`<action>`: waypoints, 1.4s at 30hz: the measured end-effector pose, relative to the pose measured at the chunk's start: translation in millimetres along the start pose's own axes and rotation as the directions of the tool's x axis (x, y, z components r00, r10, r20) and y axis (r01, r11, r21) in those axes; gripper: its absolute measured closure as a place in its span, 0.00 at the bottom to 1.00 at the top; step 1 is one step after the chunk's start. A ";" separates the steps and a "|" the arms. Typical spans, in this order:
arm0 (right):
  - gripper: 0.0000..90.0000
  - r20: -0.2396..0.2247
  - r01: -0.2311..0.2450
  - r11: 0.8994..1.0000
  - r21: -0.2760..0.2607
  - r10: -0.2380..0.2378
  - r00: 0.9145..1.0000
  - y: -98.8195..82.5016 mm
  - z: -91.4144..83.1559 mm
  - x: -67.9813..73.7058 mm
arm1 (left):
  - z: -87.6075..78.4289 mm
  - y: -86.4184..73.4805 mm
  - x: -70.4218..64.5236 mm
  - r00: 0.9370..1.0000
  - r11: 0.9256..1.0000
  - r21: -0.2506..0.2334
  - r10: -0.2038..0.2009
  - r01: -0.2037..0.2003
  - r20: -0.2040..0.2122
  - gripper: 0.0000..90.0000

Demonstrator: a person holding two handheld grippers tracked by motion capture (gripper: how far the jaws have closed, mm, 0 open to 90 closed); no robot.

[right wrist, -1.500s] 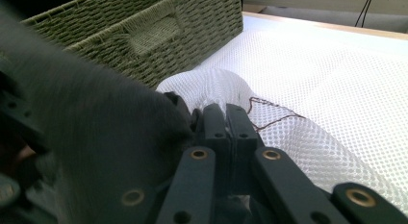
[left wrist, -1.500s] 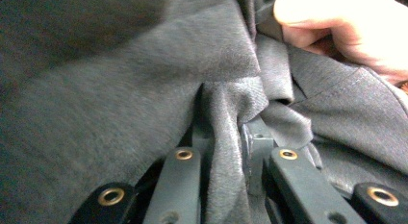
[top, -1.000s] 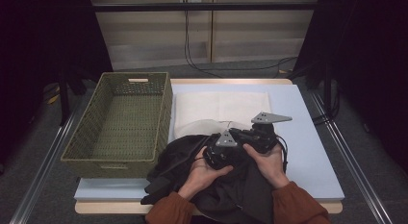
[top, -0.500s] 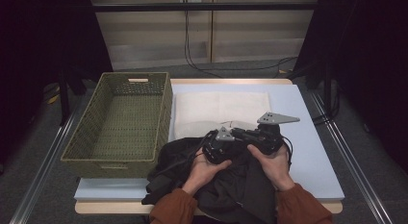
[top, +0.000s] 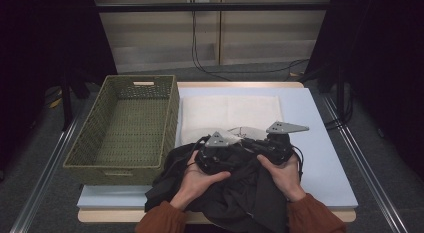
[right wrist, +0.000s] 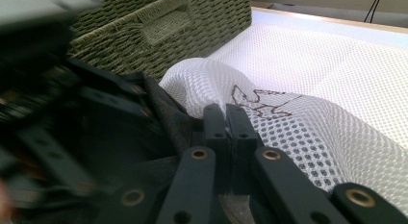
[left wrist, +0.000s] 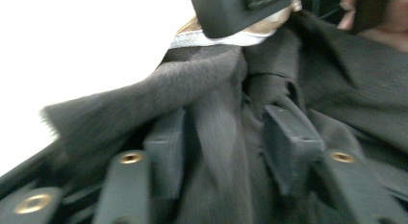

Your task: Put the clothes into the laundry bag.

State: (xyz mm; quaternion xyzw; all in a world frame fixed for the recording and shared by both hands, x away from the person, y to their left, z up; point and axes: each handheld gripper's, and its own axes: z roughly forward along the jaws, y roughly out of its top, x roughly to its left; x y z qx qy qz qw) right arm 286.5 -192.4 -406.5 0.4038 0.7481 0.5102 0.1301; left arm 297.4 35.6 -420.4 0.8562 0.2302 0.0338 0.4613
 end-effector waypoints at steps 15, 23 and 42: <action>0.99 0.001 -0.003 1.000 -0.006 0.003 1.000 0.5 1.1 0.0 | -57.8 -40.1 -9.1 0.996 0.995 0.061 0.084 -0.081 -0.041 0.33; 0.99 -0.003 0.005 1.000 -0.011 -0.005 1.000 0.7 2.5 0.4 | -38.2 -71.5 -2.3 0.991 0.993 0.093 0.084 -0.074 -0.105 0.28; 0.99 -0.010 -0.002 1.000 -0.003 0.002 1.000 0.2 2.9 -1.8 | -32.4 -61.5 3.3 0.992 0.998 0.050 0.032 -0.026 -0.120 0.95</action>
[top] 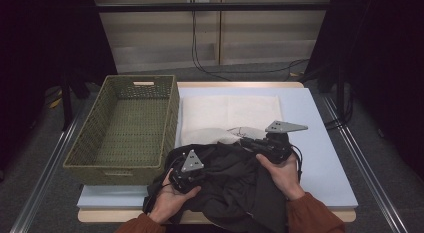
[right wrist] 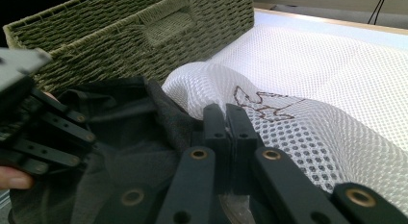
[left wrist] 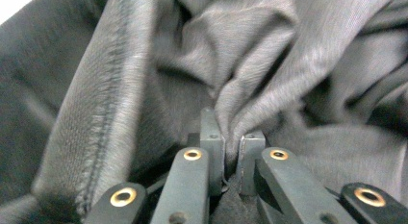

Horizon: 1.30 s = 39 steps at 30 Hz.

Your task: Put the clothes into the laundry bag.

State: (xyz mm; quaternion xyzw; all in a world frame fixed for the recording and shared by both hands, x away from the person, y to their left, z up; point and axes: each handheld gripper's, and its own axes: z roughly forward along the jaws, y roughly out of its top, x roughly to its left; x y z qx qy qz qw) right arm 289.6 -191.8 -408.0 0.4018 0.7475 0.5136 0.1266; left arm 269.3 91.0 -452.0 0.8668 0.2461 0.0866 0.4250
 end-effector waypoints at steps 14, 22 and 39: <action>0.99 -0.016 -0.020 1.000 -0.010 0.020 1.000 -0.7 2.1 0.2 | 0.1 79.3 -28.4 0.993 0.987 -0.152 0.072 -0.057 0.094 0.95; 0.99 -0.004 -0.034 0.999 -0.008 0.034 0.999 -1.2 1.6 -3.0 | 28.7 96.4 -26.5 0.989 0.991 -0.115 0.084 -0.070 0.122 0.96; 0.99 -0.012 -0.007 0.999 -0.051 0.007 1.000 8.0 -16.4 5.1 | 75.8 84.9 -25.6 0.997 0.998 -0.019 0.053 -0.052 0.056 0.96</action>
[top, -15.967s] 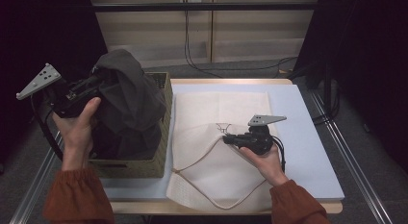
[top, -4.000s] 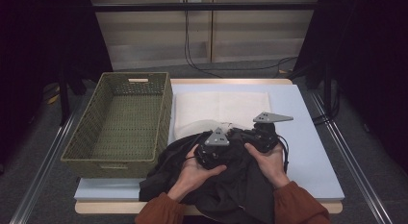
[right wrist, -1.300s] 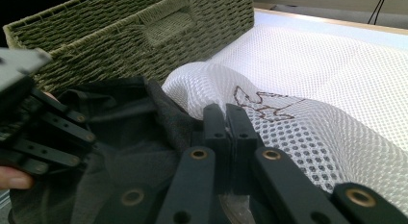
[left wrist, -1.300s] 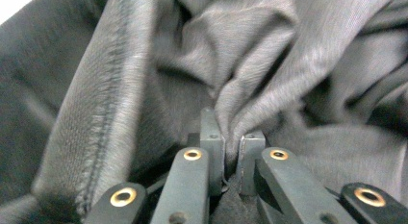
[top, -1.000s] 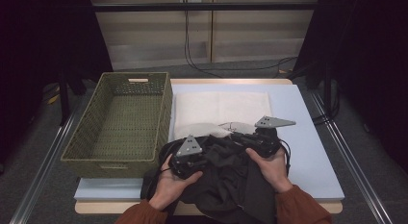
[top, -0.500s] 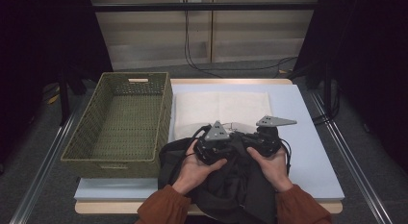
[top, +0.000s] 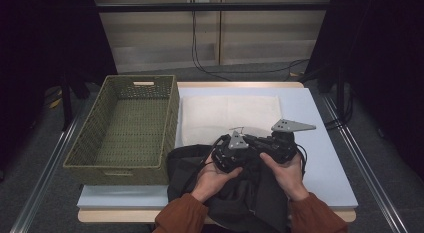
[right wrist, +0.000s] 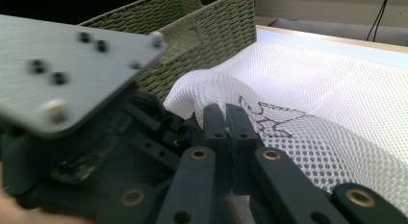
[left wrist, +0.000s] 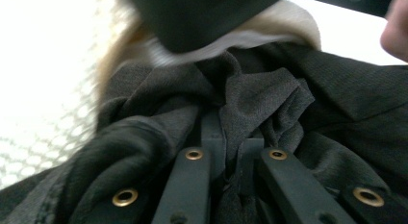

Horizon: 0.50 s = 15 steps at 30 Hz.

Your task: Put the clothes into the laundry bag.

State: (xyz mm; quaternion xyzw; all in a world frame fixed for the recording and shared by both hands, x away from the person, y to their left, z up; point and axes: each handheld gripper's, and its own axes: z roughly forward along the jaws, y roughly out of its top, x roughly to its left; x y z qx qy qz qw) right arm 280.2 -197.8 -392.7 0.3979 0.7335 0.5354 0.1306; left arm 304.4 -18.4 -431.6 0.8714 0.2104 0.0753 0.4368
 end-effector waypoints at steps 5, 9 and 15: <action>0.99 -0.002 -0.004 1.000 0.003 0.004 1.000 -1.9 -5.1 1.2 | 7.1 -1.0 1.8 1.000 1.000 0.009 0.012 -0.012 -0.020 0.95; 0.99 0.000 -0.007 1.000 0.020 0.007 1.000 -6.5 -6.7 -0.7 | 12.5 -4.6 8.0 1.000 1.000 0.003 -0.017 0.017 -0.018 0.95; 0.99 -0.006 0.002 0.999 0.035 -0.002 1.000 -12.4 -4.3 -2.4 | 10.3 -13.9 9.8 0.997 0.996 -0.049 -0.072 0.071 -0.019 0.94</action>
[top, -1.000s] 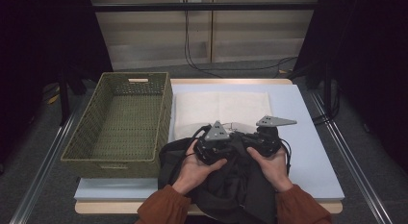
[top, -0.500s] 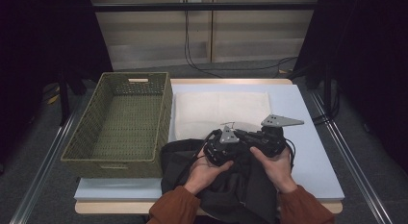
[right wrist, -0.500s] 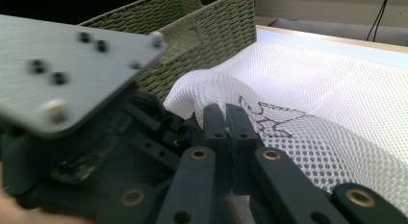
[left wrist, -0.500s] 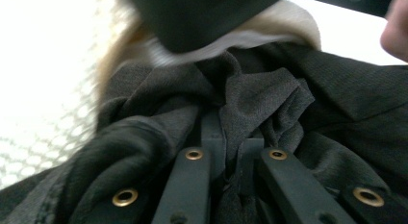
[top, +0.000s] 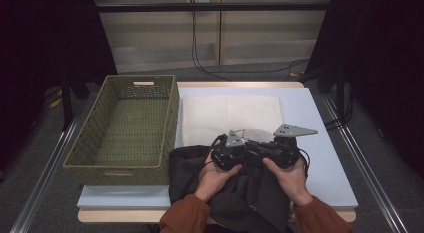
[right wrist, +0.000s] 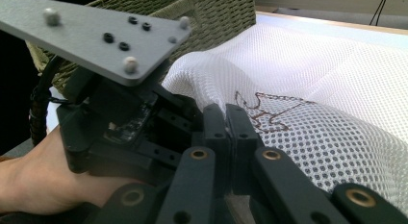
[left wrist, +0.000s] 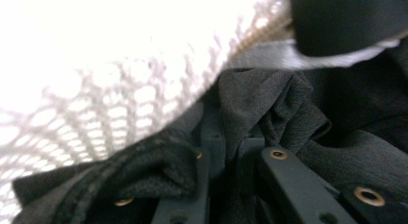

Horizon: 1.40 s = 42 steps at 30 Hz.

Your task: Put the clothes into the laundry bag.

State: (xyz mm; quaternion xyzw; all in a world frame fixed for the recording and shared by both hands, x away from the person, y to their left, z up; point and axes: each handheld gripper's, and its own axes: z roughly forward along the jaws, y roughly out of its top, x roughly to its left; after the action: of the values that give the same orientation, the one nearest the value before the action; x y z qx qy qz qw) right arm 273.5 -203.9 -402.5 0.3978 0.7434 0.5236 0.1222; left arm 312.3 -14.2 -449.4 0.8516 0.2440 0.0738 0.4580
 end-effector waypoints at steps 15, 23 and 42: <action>0.99 -0.001 -0.003 1.000 0.018 0.003 1.000 -4.8 7.7 0.9 | -88.1 -4.2 3.7 0.997 0.997 -0.060 0.049 -0.045 0.059 0.51; 0.99 -0.005 -0.001 1.000 0.023 0.001 1.000 -4.7 8.2 0.0 | -129.5 -34.3 5.0 0.998 0.998 0.004 0.055 -0.055 0.010 0.38; 0.99 -0.019 0.006 0.999 0.039 -0.005 1.000 -3.9 10.4 1.5 | -102.7 -104.1 6.9 0.997 0.992 0.128 0.007 0.003 -0.082 0.24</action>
State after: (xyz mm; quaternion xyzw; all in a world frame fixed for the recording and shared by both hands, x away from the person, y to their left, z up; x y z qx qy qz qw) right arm 277.0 -196.2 -410.0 0.3932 0.7558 0.5123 0.1088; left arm 246.1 113.5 -476.5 0.8758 0.2662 0.0936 0.3917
